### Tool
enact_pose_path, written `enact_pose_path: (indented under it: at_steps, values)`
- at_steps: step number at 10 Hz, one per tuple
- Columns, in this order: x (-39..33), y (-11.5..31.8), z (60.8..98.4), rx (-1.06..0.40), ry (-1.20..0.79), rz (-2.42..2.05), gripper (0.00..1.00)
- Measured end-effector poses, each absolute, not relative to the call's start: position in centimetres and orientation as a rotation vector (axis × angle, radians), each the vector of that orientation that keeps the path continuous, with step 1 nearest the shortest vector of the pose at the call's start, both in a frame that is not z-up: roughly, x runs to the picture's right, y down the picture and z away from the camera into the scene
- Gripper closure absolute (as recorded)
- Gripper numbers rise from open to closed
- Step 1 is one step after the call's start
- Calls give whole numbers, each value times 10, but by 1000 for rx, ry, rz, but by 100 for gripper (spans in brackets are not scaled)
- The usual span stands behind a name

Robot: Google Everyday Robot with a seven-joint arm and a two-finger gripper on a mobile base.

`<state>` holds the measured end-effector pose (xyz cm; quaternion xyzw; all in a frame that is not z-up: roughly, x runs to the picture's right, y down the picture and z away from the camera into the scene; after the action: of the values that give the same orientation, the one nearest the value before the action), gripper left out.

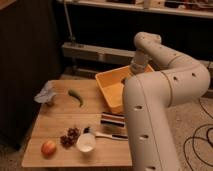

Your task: Wipe tray with sponge

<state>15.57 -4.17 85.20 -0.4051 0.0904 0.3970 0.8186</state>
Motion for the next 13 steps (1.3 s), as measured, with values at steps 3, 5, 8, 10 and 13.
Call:
enact_pose_path:
  at_steps: [3, 5, 8, 10, 13]
  values:
    - [118, -50, 867, -872, 177, 805, 100]
    - [104, -37, 866, -892, 170, 772, 100]
    - [83, -9, 861, -931, 161, 716, 100]
    - [85, -1, 853, -940, 163, 695, 100]
    - [121, -5, 849, -920, 187, 729, 100]
